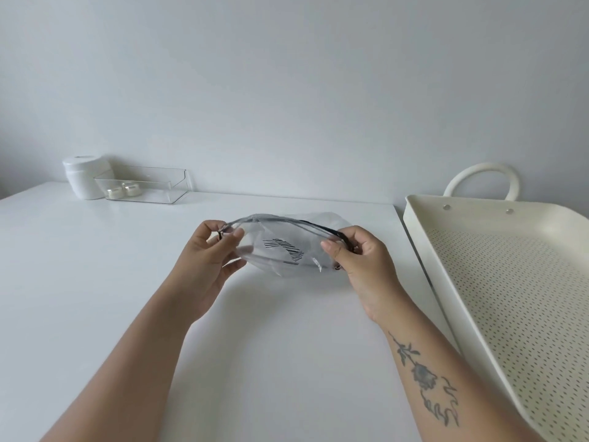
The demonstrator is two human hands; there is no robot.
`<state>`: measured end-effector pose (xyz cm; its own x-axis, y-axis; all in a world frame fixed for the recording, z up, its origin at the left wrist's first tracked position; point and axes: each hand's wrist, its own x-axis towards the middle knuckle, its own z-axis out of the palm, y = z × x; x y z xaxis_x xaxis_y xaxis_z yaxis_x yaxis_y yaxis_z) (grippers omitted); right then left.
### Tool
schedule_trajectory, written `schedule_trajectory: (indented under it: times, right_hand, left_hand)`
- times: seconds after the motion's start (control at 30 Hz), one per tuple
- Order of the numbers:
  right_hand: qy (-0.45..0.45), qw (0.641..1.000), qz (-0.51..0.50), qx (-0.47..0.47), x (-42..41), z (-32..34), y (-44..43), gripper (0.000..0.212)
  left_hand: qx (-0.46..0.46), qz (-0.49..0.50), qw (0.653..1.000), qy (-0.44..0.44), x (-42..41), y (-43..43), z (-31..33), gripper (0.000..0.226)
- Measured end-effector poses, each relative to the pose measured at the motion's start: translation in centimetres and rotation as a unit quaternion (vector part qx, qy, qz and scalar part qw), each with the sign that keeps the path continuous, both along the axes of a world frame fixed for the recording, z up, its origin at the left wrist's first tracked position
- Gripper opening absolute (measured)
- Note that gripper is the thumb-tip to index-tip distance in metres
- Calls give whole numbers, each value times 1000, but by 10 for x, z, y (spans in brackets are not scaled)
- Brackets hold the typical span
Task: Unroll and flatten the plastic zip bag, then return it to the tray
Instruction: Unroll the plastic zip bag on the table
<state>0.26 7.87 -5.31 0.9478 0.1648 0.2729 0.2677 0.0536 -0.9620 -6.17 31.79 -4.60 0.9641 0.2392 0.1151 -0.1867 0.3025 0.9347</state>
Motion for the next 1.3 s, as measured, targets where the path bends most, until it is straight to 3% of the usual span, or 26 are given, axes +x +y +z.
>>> schedule_trajectory:
  times: [0.23, 0.37, 0.5, 0.67, 0.9, 1.13, 1.2, 1.3]
  right_hand:
    - [-43, 996, -51, -51, 3, -3, -1, 9]
    - [-67, 993, -24, -99, 1, -3, 1, 8]
    - [-78, 990, 6, -117, -5, -2, 4, 8]
    - [-58, 993, 54, -89, -8, 2, 5, 5]
    - [-149, 978, -28, -145, -6, 0, 6, 10]
    - [-231, 928, -161, -243, -10, 1, 18, 18]
    - [-216, 922, -205, -246, -8, 0, 21, 27]
    - [-173, 934, -225, -217, -4, -3, 20, 27]
  left_hand:
    - [115, -5, 992, 55, -6, -4, 5, 16]
    - [256, 54, 963, 66, -12, -1, 16, 56]
    - [348, -2, 934, 81, -16, 2, 15, 47]
    - [392, -8, 915, 92, -16, -1, 12, 32]
    - [459, 118, 880, 14, -8, -7, 9, 29]
    - [511, 304, 804, 17, -7, -13, 13, 57]
    - [489, 309, 815, 22, -6, -12, 13, 60]
    - [430, 236, 870, 44, -8, -5, 13, 50]
